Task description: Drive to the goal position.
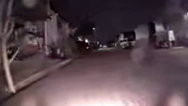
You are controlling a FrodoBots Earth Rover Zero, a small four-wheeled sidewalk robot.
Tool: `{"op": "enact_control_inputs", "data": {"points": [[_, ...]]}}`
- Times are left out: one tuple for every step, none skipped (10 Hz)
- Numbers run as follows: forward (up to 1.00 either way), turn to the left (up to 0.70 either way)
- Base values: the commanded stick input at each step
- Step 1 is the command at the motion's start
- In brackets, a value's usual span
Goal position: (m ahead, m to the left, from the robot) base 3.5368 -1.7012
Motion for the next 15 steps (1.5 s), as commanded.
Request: {"op": "enact_control_inputs", "data": {"points": [[0.7,0.02],[0.7,0.02],[0.7,0.02],[0.7,0.02],[0.7,0.02],[0.7,0.02],[0.7,0.0],[0.7,0.0],[0.7,0.0],[0.7,0.0],[0.7,0.0],[0.7,0.0],[0.7,0.0],[0.7,0.0],[0.7,0.0]]}}
